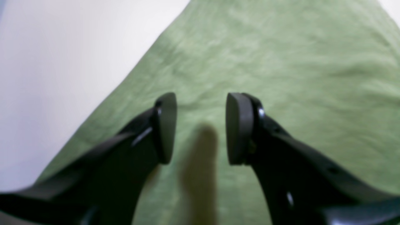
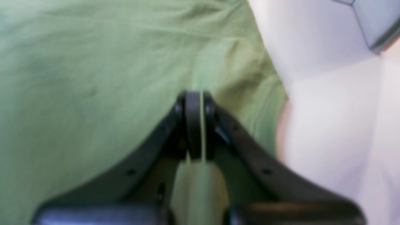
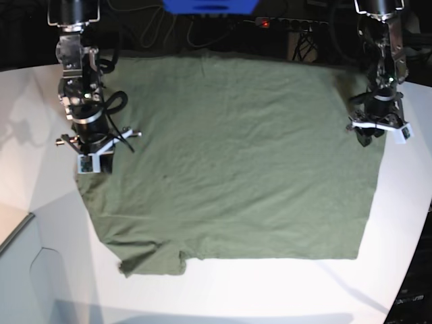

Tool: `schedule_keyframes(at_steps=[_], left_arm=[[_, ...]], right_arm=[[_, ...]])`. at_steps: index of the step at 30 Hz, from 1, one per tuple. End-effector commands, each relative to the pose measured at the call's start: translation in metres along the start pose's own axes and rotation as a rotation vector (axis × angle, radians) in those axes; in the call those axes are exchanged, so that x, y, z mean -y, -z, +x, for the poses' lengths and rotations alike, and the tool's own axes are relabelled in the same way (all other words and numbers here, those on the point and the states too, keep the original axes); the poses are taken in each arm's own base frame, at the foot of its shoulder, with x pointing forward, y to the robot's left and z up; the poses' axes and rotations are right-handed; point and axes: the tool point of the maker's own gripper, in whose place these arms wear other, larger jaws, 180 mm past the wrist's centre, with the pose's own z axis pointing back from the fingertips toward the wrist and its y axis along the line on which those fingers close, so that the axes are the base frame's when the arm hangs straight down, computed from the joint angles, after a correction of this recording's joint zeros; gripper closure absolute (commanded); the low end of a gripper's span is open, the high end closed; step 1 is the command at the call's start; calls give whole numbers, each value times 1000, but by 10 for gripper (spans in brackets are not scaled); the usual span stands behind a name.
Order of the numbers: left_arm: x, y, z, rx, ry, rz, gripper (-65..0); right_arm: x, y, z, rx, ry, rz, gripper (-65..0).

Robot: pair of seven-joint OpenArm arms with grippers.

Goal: Layout the t-shirt on the table in an organized manner, then fold the t-shirt properly
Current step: 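Grasp the shirt shoulders with both grippers and pull them apart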

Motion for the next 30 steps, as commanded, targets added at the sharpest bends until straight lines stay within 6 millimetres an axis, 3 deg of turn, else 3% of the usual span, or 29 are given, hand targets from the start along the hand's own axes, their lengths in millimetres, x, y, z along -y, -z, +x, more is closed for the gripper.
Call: schedule_keyframes(at_steps=[1,6,10,13,21,24,30], left_arm=[[4,-4,22,62,21,-22,-255],[-3,-28,12,44,62,-23,-255],[-26,-37,-20,-35,74,24,-256],[-44,-37,-46,-101,59,69,-256],[-37,8,-49,-120,-22,92,-256],[-29,27,-44,-121,-53,91,-256],[7,58,-51,-173,-40,36,-257]], right_arm=[[5,-3,17,65,-2,-10,-25],[4,-13,-17,-35,-3,-6,-25],[6,-9,-43,-101,4,-7,-25],[8,5,-50,-130,17,-11,-25],[18,38,-60,-201,44,-25,-25],[24,52,-55,-211,52,-32,-25],[39,76,-30,-200,59,-53,-25]])
